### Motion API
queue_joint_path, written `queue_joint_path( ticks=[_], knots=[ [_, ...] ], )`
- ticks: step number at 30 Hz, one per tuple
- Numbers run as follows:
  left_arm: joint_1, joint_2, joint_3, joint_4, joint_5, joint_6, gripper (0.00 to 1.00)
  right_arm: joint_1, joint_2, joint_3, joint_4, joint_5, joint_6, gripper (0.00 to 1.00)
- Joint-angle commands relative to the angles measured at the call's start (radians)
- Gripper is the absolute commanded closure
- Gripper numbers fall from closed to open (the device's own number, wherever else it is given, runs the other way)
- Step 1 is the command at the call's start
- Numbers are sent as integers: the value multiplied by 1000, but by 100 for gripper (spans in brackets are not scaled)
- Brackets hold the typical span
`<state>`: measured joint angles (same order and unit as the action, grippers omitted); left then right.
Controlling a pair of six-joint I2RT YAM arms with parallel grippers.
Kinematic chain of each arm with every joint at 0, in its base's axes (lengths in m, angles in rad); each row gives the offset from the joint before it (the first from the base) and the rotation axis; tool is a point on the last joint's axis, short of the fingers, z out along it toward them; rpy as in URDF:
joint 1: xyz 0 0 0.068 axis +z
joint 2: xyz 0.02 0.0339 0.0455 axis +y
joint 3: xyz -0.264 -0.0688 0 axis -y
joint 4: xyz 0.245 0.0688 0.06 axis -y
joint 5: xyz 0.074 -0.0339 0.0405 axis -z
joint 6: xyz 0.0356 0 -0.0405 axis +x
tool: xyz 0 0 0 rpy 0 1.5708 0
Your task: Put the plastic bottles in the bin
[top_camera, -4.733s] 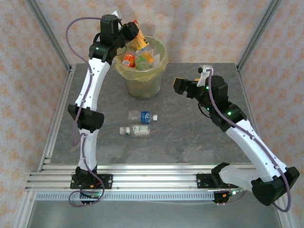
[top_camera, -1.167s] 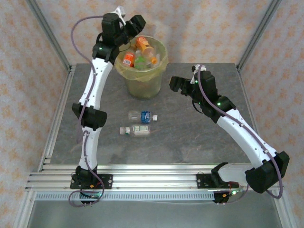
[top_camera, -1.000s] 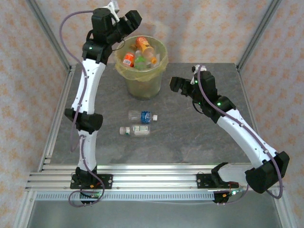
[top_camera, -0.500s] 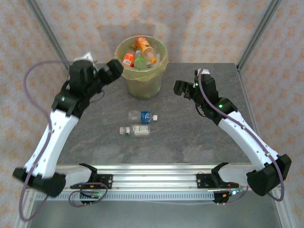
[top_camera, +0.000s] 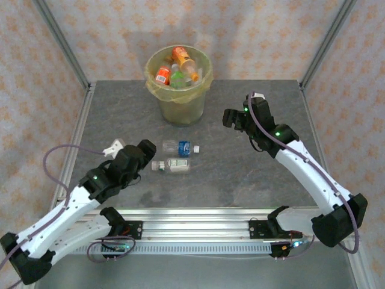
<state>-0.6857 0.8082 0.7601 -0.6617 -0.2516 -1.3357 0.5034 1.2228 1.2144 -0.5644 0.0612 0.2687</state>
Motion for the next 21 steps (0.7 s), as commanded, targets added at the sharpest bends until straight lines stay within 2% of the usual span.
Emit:
queue_joint_path(
  ticks=[1,6,11,21],
  knots=[
    [-56,106,-24,15,-79,-147,0,3,13,-15,-34,35,-15,1],
    [-96,290,-45,184,-19,-230,0,3,35,-10,-32,15,-21,1],
    [-107,453,5,249,26,-259,0,3,40,-12,-34,-3,-31,1],
    [-109,598,63,290,-1,-316,0,3,25,-53,-14,-36,-34,1]
  ],
)
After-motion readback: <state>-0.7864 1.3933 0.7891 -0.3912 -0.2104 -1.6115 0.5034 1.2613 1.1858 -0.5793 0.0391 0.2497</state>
